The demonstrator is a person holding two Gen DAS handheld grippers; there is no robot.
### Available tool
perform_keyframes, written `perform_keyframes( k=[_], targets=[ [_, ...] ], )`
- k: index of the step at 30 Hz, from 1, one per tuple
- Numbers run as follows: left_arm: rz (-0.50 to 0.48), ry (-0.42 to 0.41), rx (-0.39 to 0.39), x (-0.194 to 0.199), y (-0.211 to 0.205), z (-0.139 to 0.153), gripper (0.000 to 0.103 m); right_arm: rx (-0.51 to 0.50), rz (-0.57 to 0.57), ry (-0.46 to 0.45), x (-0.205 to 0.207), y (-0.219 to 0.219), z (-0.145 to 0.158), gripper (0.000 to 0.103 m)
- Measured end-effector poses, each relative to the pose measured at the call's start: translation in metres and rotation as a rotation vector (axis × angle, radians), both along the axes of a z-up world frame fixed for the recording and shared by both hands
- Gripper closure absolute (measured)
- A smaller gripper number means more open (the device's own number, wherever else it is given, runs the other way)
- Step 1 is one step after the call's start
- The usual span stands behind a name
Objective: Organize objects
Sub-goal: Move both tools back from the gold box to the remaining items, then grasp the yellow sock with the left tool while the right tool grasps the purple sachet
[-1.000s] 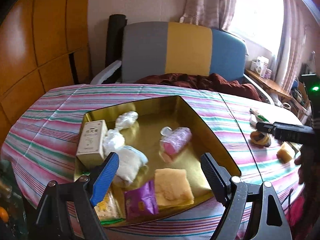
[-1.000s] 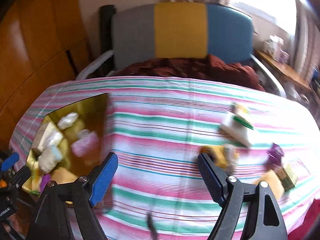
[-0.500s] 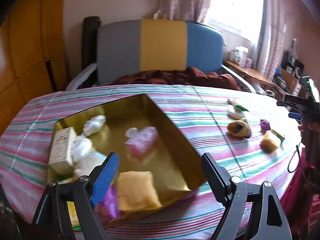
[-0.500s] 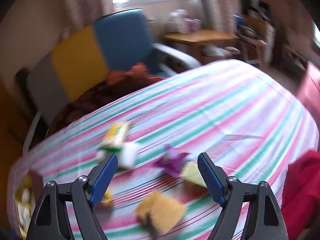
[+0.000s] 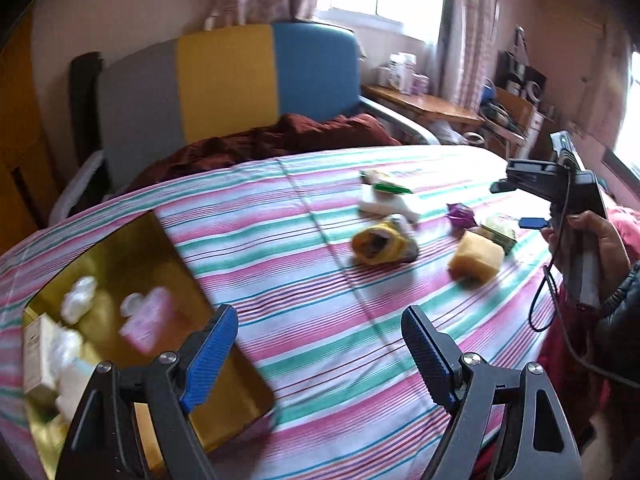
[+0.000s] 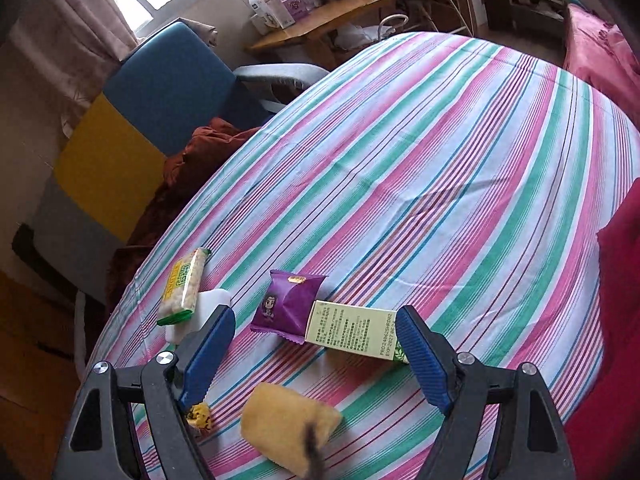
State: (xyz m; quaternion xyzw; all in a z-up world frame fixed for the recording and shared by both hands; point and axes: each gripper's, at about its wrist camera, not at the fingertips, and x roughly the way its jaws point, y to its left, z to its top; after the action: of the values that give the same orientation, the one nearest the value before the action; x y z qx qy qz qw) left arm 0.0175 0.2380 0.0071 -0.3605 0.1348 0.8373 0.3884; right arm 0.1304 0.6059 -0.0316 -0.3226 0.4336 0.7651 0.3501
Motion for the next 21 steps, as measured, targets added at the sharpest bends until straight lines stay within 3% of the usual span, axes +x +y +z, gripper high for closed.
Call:
perform_keyframes(
  k=[21],
  targets=[
    [-0.039, -0.117, -0.030, -0.043, 0.120, -0.034, 0.019, -0.021, 0.038, 0.031, -0.006, 0.001, -0.004, 0.019]
  ],
)
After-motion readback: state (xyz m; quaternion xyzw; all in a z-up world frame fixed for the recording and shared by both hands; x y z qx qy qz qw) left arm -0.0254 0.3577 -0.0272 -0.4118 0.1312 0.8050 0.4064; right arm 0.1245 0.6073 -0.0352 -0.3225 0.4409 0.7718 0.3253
